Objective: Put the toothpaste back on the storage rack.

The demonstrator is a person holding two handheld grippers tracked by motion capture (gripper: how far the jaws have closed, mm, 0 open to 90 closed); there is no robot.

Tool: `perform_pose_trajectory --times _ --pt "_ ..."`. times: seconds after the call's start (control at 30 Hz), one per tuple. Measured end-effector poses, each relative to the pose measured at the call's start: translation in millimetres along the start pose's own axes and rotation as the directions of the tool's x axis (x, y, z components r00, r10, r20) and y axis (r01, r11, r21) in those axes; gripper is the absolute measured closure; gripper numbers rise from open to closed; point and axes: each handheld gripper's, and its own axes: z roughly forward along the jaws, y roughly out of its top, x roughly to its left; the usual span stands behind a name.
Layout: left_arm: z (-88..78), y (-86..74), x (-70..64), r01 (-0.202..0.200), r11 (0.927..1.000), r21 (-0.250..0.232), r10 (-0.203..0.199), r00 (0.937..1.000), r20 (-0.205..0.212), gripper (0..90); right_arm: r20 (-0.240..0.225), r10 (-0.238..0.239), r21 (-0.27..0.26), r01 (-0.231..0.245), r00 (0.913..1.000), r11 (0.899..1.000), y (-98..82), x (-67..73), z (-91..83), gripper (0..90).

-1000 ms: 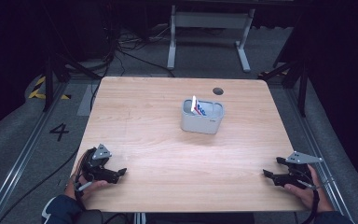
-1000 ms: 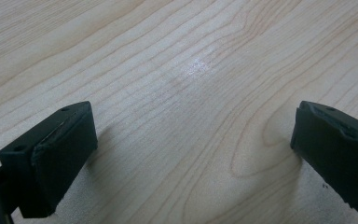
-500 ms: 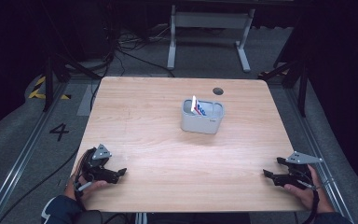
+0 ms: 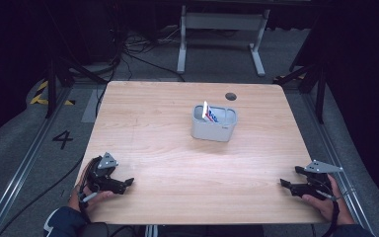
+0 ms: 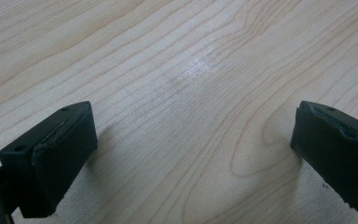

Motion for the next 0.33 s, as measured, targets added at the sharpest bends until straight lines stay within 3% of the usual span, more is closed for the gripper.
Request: perform_pose_trajectory --times 0.33 --pt "0.0 0.1 0.1 -0.001 1.0 0.0 0.001 1.0 -0.002 0.7 -0.005 -0.009 0.001 0.009 0.9999 1.0 -0.3 -1.2 -0.1 16.2"
